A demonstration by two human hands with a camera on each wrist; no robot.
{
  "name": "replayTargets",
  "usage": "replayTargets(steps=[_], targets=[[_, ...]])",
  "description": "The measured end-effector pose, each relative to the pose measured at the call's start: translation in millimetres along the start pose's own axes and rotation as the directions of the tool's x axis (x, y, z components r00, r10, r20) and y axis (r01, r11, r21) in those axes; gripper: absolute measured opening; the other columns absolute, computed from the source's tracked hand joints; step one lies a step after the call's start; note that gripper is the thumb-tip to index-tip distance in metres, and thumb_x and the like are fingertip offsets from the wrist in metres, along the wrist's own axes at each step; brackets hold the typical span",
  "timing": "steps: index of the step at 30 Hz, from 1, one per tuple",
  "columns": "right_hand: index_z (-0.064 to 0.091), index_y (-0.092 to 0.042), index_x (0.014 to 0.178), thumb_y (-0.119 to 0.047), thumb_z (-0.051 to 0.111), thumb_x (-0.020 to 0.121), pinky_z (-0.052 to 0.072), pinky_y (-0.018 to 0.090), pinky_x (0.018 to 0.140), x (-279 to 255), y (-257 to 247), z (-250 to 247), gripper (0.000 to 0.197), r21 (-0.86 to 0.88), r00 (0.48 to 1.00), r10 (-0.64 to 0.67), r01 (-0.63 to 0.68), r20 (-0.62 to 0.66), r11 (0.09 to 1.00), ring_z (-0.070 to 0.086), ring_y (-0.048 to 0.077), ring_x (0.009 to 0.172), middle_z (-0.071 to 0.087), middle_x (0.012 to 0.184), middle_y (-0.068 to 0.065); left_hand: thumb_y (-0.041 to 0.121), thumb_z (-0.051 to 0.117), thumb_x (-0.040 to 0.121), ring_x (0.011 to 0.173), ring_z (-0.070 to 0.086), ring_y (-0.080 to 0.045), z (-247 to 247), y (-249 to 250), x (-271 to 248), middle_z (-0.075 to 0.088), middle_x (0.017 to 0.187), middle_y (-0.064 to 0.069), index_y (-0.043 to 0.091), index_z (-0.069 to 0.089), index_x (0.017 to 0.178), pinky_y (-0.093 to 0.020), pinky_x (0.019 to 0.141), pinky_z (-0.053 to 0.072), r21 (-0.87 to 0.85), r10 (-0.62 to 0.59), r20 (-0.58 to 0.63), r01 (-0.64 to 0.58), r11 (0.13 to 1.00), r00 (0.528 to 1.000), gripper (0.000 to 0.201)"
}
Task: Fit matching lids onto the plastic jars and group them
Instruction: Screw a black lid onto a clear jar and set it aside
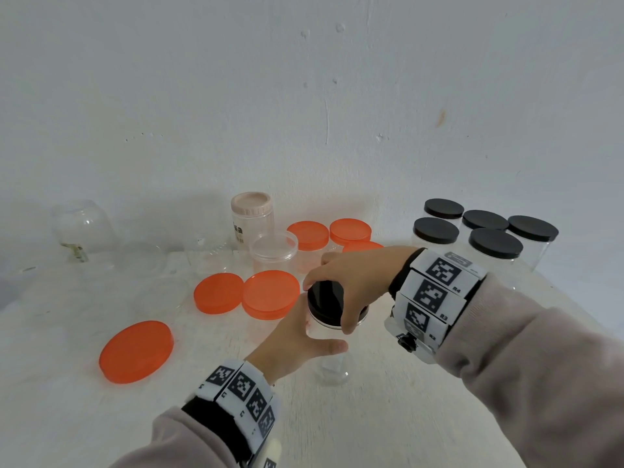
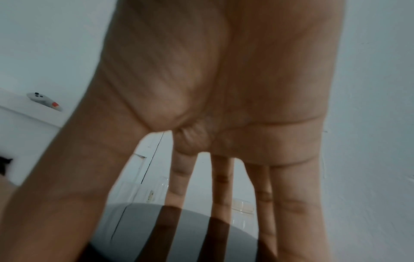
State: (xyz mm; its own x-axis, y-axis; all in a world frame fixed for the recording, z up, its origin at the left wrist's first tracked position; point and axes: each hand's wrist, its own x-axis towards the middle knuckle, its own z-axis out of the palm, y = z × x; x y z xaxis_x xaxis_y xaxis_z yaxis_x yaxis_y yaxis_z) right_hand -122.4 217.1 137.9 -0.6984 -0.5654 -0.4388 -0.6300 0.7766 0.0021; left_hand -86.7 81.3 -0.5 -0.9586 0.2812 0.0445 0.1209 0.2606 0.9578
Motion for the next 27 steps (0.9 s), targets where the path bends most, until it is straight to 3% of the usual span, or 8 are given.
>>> replayTargets(steps=[6,10,17,20,23,27], targets=[[0.037,-0.037,0.140,-0.025,0.082,0.070,0.049,0.044,0.093,-2.3,3.5,-0.4,0.085,0.011,0.999,-0.038,0.038,-0.003,0.999,0.045,0.021,0.116,0.037,0.122,-0.008,0.033,0.084,0.065,0.133,0.037,-0.001,-1.0,0.3,0.7,0.044,0.140,0.017,0.033,0.026,0.144,-0.040,0.117,0.027,-0.011,0.000,0.027,0.001,1.000,1.000,0.098],[0.038,-0.038,0.141,-0.024,0.082,0.071,0.048,0.043,0.095,-2.3,5.6,-0.4,0.084,0.022,0.998,-0.059,0.059,0.006,0.998,0.044,0.020,0.118,0.038,0.127,-0.007,0.029,0.085,0.067,0.134,0.037,-0.002,-0.5,0.9,0.9,0.044,0.141,0.016,0.032,0.023,0.146,-0.039,0.116,0.027,-0.011,-0.005,0.023,0.006,1.000,1.000,0.100],[0.036,-0.039,0.141,-0.034,0.082,0.070,0.048,0.041,0.094,1.9,3.3,-1.6,0.084,-0.022,0.999,-0.030,0.030,0.012,0.999,0.044,0.018,0.115,0.038,0.121,-0.010,0.024,0.084,0.071,0.134,0.036,-0.003,-0.2,1.1,0.2,0.043,0.142,0.016,0.036,0.024,0.143,-0.039,0.117,0.026,-0.008,-0.014,0.011,0.015,1.000,1.000,0.095],[0.037,-0.036,0.141,-0.042,0.080,0.070,0.045,0.027,0.077,5.1,5.5,-0.9,0.084,-0.015,1.000,-0.019,0.019,-0.007,1.000,0.041,0.010,0.101,0.038,0.119,-0.011,0.026,0.085,0.069,0.135,0.036,-0.005,-0.7,0.0,0.5,0.043,0.143,0.015,0.032,0.027,0.144,-0.042,0.117,0.026,-0.020,-0.031,0.014,0.031,0.999,0.999,0.095],[0.040,-0.036,0.137,-0.051,0.078,0.069,0.034,0.020,0.055,7.0,7.1,0.5,0.080,0.002,0.999,0.017,-0.017,-0.037,1.000,0.044,0.002,0.070,0.039,0.105,-0.016,0.032,0.084,0.065,0.135,0.038,-0.008,-0.6,0.3,1.3,0.045,0.142,0.012,0.028,0.028,0.144,-0.043,0.116,0.028,-0.024,-0.031,0.018,0.031,0.999,0.999,0.097],[0.044,-0.036,0.132,-0.053,0.078,0.068,0.035,0.019,0.051,8.2,7.3,0.7,0.074,0.022,0.999,0.031,-0.030,-0.040,0.999,0.044,-0.001,0.060,0.041,0.091,-0.016,0.033,0.084,0.063,0.134,0.039,-0.009,0.3,0.8,1.3,0.046,0.141,0.011,0.027,0.029,0.144,-0.043,0.115,0.028,-0.025,-0.028,0.019,0.029,0.999,0.999,0.097]])
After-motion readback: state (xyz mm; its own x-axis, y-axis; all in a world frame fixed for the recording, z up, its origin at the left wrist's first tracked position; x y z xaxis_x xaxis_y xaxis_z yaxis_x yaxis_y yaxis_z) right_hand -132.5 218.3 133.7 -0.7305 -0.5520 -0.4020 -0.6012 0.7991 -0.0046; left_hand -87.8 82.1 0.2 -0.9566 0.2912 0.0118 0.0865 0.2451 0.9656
